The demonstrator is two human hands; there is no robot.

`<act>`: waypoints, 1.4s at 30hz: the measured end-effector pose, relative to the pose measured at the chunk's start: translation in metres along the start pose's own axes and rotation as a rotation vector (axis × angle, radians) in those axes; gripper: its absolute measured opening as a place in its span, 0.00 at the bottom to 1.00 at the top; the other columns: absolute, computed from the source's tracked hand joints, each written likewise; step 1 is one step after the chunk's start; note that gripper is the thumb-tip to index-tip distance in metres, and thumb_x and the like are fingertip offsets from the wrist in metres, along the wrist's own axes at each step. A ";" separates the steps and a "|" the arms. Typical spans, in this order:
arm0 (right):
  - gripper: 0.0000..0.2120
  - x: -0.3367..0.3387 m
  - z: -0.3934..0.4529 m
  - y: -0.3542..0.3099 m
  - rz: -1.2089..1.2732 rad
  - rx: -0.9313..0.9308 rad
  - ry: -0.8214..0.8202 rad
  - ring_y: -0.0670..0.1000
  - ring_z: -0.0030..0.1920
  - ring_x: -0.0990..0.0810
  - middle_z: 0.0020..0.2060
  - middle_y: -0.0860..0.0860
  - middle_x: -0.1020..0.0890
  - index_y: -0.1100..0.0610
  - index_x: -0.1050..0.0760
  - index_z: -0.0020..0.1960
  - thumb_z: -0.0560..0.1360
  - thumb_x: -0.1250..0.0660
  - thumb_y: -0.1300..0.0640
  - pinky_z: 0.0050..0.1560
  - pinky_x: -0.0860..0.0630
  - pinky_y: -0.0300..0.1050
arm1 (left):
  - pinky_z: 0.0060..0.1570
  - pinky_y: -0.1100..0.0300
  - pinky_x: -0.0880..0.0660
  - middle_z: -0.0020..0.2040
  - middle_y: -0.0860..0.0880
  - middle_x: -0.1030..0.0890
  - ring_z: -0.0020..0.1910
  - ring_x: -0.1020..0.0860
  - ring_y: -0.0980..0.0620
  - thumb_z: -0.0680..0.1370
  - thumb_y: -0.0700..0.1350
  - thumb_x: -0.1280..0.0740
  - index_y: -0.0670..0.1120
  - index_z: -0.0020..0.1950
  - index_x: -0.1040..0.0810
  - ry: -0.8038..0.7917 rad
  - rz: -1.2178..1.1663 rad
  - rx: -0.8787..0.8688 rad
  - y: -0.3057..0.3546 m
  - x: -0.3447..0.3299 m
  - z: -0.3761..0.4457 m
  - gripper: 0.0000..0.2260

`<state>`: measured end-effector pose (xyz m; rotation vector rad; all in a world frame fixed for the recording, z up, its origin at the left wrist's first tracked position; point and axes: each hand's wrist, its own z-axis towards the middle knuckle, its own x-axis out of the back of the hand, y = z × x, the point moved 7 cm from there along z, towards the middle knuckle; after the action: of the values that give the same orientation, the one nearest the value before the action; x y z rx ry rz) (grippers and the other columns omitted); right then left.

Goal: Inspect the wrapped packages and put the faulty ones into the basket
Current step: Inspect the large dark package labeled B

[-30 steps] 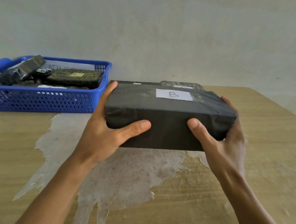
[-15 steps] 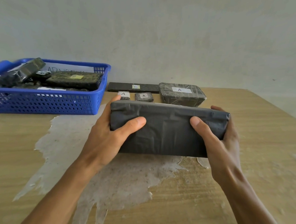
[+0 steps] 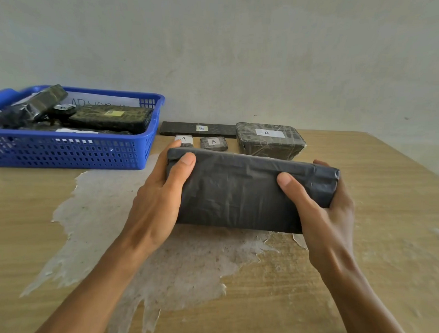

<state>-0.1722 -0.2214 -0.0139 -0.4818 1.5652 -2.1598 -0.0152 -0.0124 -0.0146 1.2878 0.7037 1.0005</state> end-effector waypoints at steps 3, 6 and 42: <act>0.22 -0.001 0.000 0.000 -0.017 0.003 -0.021 0.38 0.47 0.18 0.48 0.39 0.16 0.44 0.23 0.59 0.69 0.29 0.36 0.45 0.22 0.46 | 0.71 0.44 0.31 0.62 0.64 0.22 0.66 0.24 0.57 0.66 0.74 0.42 0.72 0.68 0.32 0.025 -0.016 0.012 -0.002 0.002 0.003 0.30; 0.09 0.001 0.003 0.001 0.001 -0.015 0.005 0.33 0.44 0.22 0.43 0.33 0.18 0.42 0.23 0.53 0.81 0.41 0.43 0.45 0.28 0.44 | 0.69 0.45 0.30 0.57 0.66 0.19 0.63 0.22 0.58 0.67 0.73 0.42 0.79 0.57 0.29 0.026 -0.006 0.030 -0.001 0.004 0.002 0.18; 0.38 -0.010 -0.016 -0.015 -0.125 0.044 0.064 0.33 0.50 0.21 0.52 0.38 0.20 0.44 0.30 0.69 0.62 0.25 0.36 0.46 0.21 0.40 | 0.45 0.46 0.20 0.44 0.53 0.19 0.42 0.19 0.53 0.60 0.70 0.28 0.49 0.54 0.28 0.426 0.281 -0.186 0.036 0.003 -0.030 0.33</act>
<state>-0.1737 -0.1988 -0.0045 -0.5135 1.5555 -2.3194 -0.0474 0.0033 0.0153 1.0361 0.7397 1.5614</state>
